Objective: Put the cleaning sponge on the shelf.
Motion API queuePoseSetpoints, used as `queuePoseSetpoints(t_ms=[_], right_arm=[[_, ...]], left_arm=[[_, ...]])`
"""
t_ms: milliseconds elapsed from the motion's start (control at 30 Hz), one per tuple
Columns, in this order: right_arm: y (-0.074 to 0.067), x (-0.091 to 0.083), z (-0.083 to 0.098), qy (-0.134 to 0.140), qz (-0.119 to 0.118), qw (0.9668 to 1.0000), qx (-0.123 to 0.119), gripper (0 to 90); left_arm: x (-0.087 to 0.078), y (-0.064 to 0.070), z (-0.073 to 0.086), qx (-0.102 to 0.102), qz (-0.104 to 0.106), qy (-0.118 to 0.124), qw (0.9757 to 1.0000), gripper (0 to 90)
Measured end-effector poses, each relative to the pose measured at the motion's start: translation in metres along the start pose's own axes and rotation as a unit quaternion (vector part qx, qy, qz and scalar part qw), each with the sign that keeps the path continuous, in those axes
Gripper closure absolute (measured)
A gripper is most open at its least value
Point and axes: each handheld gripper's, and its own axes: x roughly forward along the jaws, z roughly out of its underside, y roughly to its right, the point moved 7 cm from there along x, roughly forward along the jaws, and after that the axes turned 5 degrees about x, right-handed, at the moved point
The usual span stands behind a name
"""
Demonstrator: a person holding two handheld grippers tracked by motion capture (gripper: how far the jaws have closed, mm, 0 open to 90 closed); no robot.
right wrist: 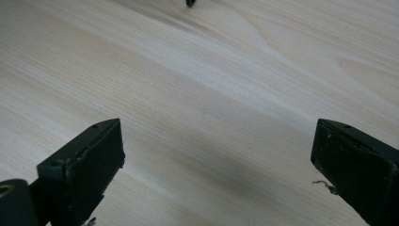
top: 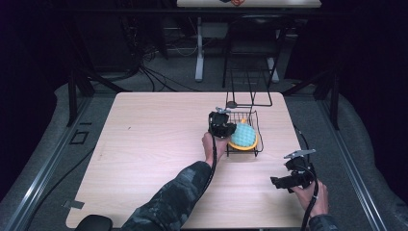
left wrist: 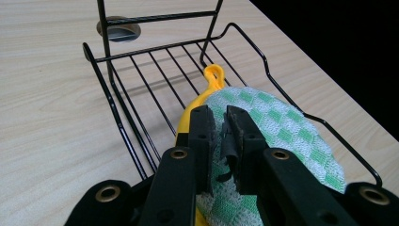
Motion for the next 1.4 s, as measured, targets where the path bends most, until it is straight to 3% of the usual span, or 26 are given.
queuePoseSetpoints(t_ms=[100,267,533,800,967,1133,1400], right_arm=[[0.0,0.0,0.0,-0.001,-0.001,1.0,0.0,2.7],[0.0,0.0,0.0,-0.001,-0.002,1.0,0.0,2.7],[0.0,-0.001,0.0,-0.002,-0.002,1.0,0.0,2.8],[0.0,-0.001,0.0,-0.002,0.001,1.0,-0.001,2.9],[0.0,0.0,0.0,-0.002,0.002,1.0,-0.001,2.9],[-0.001,-0.001,0.0,-0.001,0.002,1.0,-0.002,2.9],[-0.001,0.0,0.0,-0.002,0.004,1.0,-0.004,2.9]], left_arm=[[0.001,0.001,0.001,0.0,-0.002,-0.004,1.0,76.7],[-0.005,-0.004,-0.003,0.001,-0.029,-0.005,0.9996,49.4],[-0.026,-0.01,-0.012,0.025,-0.034,0.003,0.9991,28.1],[-0.051,-0.019,-0.015,0.048,-0.028,-0.001,0.9985,17.7],[-0.074,-0.022,-0.019,0.067,-0.027,0.012,0.9973,15.8],[-0.097,-0.026,-0.019,0.076,-0.021,0.017,0.9968,14.1],[-0.132,-0.044,-0.009,0.084,-0.029,0.015,0.9959,8.2]])
